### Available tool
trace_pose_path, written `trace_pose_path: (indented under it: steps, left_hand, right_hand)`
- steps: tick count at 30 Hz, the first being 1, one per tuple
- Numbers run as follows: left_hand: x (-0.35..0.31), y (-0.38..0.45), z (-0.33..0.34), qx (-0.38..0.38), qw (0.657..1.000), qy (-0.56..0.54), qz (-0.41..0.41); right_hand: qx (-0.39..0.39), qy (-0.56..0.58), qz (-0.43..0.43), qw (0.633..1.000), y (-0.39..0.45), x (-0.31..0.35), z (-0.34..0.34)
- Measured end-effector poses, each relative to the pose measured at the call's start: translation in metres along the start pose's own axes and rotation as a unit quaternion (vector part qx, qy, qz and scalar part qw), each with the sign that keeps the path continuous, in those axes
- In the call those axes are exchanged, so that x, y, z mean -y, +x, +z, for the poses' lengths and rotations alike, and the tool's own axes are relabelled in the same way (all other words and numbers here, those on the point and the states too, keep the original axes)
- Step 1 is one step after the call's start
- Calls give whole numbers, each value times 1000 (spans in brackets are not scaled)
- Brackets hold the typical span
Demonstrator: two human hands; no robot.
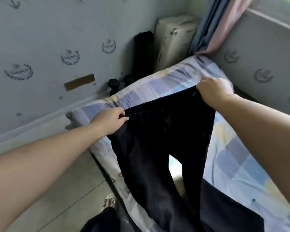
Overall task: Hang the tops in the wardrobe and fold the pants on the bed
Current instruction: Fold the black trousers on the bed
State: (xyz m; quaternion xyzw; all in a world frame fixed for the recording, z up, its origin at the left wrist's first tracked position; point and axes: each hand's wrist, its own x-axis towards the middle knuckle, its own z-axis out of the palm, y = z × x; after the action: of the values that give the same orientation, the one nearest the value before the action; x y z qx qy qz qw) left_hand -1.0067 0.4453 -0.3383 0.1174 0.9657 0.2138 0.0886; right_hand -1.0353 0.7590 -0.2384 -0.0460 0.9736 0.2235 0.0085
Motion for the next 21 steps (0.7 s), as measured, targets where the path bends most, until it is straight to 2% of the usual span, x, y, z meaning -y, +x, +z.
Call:
trace_pose_path:
  steps: [7, 12, 15, 18, 21]
  left_hand:
    - [157, 100, 47, 90, 991, 68, -67]
    - [237, 158, 94, 114, 985, 110, -75]
    - [266, 186, 118, 166, 969, 175, -55]
    - [281, 203, 144, 230, 946, 224, -41]
    - [288, 213, 167, 250, 935, 250, -22]
  right_hand:
    - [116, -9, -69, 991, 140, 131, 106]
    - [138, 44, -93, 985, 223, 200, 171]
    - [207, 77, -102, 970, 231, 237, 206]
    - [287, 115, -159, 938, 207, 281, 247]
    - [349, 177, -177, 903, 180, 319, 272]
